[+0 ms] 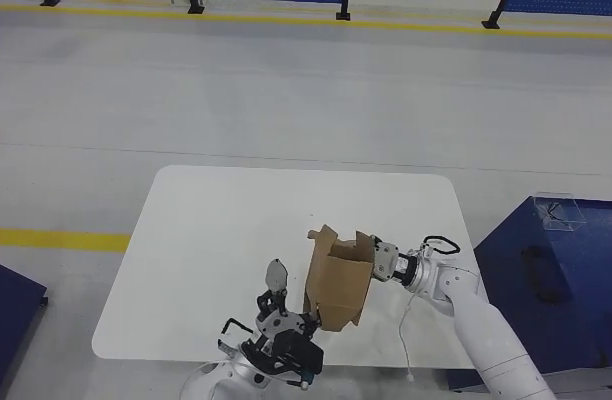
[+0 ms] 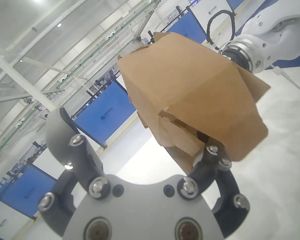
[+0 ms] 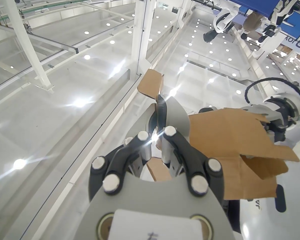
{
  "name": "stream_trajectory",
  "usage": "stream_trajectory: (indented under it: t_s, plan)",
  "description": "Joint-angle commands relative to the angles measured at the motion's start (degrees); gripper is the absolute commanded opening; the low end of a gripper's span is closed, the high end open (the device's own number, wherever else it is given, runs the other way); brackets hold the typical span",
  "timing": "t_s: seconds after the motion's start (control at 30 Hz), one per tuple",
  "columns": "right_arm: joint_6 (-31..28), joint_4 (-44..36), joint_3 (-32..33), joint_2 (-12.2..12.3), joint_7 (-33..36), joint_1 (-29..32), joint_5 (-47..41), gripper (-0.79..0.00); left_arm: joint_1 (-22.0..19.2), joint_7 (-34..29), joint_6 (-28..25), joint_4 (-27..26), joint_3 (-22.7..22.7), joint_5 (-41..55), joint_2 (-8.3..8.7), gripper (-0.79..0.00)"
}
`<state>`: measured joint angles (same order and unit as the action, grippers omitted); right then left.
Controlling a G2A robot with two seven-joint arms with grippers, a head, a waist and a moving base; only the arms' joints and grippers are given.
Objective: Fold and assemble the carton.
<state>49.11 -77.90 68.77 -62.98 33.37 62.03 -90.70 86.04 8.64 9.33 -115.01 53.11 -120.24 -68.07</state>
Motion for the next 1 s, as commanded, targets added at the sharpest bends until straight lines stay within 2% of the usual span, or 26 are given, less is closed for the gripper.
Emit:
stream_trajectory:
  t_s: [0.0, 0.03, 0.07, 0.1, 0.13, 0.17, 0.2, 0.23, 0.27, 0.7, 0.73, 0.77, 0.97]
  plan:
    - [0.7, 0.0, 0.0, 0.0, 0.2, 0.2, -0.3, -0.785, -0.3, 0.2, -0.4, -0.1, 0.0, 1.0, -0.14, -0.003]
    - [0.9, 0.0, 0.0, 0.0, 0.2, 0.2, -0.4, -0.785, -0.4, 0.5, -0.7, -0.1, 0.1, 1.5, -0.20, -0.074]
    - [0.9, 0.0, 0.1, 0.0, 0.1, 0.3, -0.4, -0.785, -0.5, 0.5, -0.6, -0.2, 0.2, 1.7, -0.25, -0.268]
    - [0.9, 0.0, 0.0, 0.0, 0.1, 0.3, -0.4, -0.785, -0.5, 0.6, -0.6, -0.2, 0.3, 1.8, -0.29, -0.296]
    - [0.9, 0.0, 0.0, -0.1, 0.1, 0.4, -0.4, -0.785, -0.4, 1.0, -0.6, -0.4, 0.3, 2.2, -0.34, -0.403]
    - [1.0, -0.1, 0.1, -0.1, 0.0, 0.5, -0.4, -0.785, -0.3, 1.3, -0.6, -0.4, 0.4, 2.4, -0.38, -0.440]
    - [1.0, -0.1, 0.1, -0.1, 0.0, 0.6, -0.4, -0.785, -0.2, 1.4, -0.7, -0.3, 0.5, 2.7, -0.40, -0.529]
    - [0.9, -0.2, 0.1, -0.1, 0.0, 0.7, -0.3, -0.785, -0.2, 1.4, -1.2, -0.3, 0.5, 2.8, -0.42, -0.674]
    - [0.8, -0.5, 0.2, -0.1, 0.0, 0.8, -0.1, -0.785, -0.1, 1.3, -1.4, -0.3, 0.7, 2.8, -0.43, -0.785]
    - [0.7, -0.8, 0.2, 0.0, 1.5, 1.2, 2.6, -0.785, 0.8, 3.3, -1.7, -1.0, 1.2, 3.9, -0.82, -0.785]
    - [0.7, -0.8, 0.2, 0.0, 1.5, 1.2, 2.6, -0.656, 0.8, 3.4, -1.8, -1.0, 1.2, 3.9, -0.85, -0.785]
    - [0.7, -0.8, 0.2, 0.0, 1.5, 1.2, 2.6, 0.000, 0.8, 3.3, -2.1, -1.1, 1.2, 4.2, -0.89, -0.785]
    - [0.7, -0.8, 0.2, 0.0, 1.5, 1.2, 2.6, 0.000, 0.7, 3.4, -2.8, -1.2, 1.2, 4.9, -0.93, -0.785]
